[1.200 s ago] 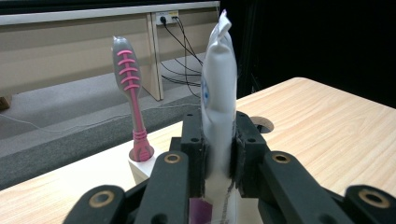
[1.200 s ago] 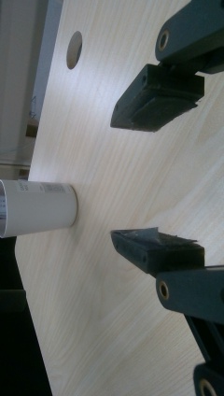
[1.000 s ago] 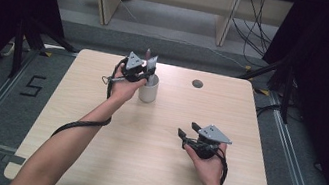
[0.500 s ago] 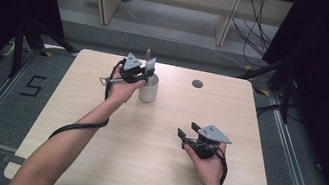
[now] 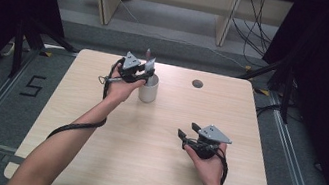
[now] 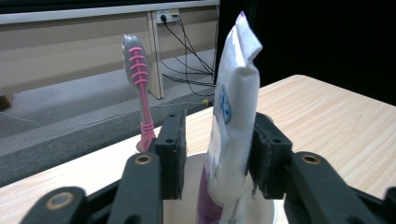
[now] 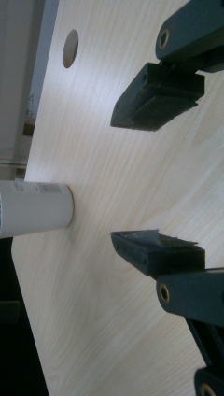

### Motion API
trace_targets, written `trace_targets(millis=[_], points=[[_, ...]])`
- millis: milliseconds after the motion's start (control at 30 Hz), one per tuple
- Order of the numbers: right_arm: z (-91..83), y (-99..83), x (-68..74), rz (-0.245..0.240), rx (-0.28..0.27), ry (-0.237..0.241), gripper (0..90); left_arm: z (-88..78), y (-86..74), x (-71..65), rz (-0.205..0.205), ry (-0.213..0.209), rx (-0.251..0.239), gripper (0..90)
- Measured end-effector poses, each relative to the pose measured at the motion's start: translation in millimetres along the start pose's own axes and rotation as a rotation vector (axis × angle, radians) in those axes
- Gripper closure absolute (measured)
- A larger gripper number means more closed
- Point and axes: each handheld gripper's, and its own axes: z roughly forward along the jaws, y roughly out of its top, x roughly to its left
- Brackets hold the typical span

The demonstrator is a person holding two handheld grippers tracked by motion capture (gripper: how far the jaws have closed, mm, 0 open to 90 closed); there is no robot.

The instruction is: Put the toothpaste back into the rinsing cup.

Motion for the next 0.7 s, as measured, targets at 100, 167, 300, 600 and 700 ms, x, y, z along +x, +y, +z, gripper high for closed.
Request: trace_targets(millis=[100, 167, 300, 600, 700], points=[[-1.6, 1.2, -2.5, -0.027, 0.007, -0.008, 38.9, -1.5, 0.7, 0.6, -0.002, 0.001, 0.004, 57.8], [-2.1, 1.4, -2.1, -0.016, 0.012, -0.003, 38.9, -2.9, 1.4, 1.0, -0.007, 0.002, 0.007, 55.6], [-3.5, 2.7, -1.9, 0.0, 0.01, -0.008, 38.8, -9.4, 3.7, 0.2, -0.004, 0.0, 0.009, 43.0], [-6.2, 4.4, -7.3, -0.035, -0.003, -0.039, 38.8, -43.3, 6.3, -0.6, 0.038, -0.017, 0.034, 29.6], [-7.6, 4.0, -5.0, 0.012, -0.001, -0.042, 38.8, -58.1, 4.5, -1.3, 0.051, -0.03, 0.036, 28.1]])
